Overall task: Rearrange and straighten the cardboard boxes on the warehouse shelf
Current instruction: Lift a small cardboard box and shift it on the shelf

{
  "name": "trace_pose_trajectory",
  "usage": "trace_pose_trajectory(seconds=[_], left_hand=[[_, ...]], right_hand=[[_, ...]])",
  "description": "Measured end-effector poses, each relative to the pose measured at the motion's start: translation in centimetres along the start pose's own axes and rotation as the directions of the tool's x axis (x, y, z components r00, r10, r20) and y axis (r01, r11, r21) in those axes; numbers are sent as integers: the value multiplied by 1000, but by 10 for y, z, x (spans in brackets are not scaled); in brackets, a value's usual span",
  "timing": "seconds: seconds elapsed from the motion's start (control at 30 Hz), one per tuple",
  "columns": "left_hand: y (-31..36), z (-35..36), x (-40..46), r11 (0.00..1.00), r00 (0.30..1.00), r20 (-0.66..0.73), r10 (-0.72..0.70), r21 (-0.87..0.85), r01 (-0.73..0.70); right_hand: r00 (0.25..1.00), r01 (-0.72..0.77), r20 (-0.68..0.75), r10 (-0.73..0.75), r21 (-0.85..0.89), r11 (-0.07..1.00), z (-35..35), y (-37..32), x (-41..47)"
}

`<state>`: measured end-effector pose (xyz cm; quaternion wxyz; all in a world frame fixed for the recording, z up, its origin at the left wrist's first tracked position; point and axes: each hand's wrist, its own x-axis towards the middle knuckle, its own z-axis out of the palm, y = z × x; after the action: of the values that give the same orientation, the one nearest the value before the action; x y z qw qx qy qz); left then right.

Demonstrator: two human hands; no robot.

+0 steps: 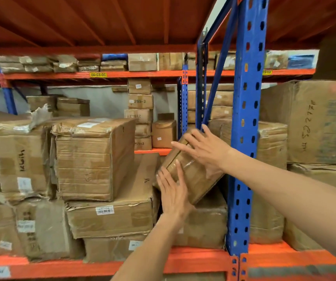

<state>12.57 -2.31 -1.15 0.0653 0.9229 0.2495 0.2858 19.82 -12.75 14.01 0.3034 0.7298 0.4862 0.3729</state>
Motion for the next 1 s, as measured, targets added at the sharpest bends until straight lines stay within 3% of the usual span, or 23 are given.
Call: trace_pose_trajectory(seconds=[0.13,0.2,0.27,0.33,0.43,0.47,0.63,0.83,0.9,1.0], left_hand=[[-38,-14,16,981,990,28,138,135,-140],[-55,-23,25,936,960,61,272,215,-279],[-61,-25,30,831,887,107,450,315,-459],[-60,-21,25,670,788,146,599,448,-592],[-56,-13,17,639,773,80,629,514,-573],[-53,-15,17,639,782,124,610,507,-579],[-39,-16,27,634,801,185,570,520,-572],[-53,-18,24,649,778,128,615,478,-592],[-65,-26,20,681,773,71,630,428,-595],[-91,-53,12,819,827,-190,529,368,-440]], right_hand=[[995,-102,20,100,243,965,9,-2,3],[978,-208,105,181,377,903,16,-6,3],[946,-300,262,190,486,821,31,-12,-2],[939,-287,314,139,495,820,52,-24,-15],[959,-255,245,141,532,808,76,-31,-27],[959,-253,250,133,544,800,76,-30,-27],[943,-263,314,111,499,826,71,-20,-20],[910,-297,405,86,494,817,68,-17,-13],[884,-320,464,46,531,785,63,-12,-6],[897,-338,441,14,667,665,35,-5,21]])
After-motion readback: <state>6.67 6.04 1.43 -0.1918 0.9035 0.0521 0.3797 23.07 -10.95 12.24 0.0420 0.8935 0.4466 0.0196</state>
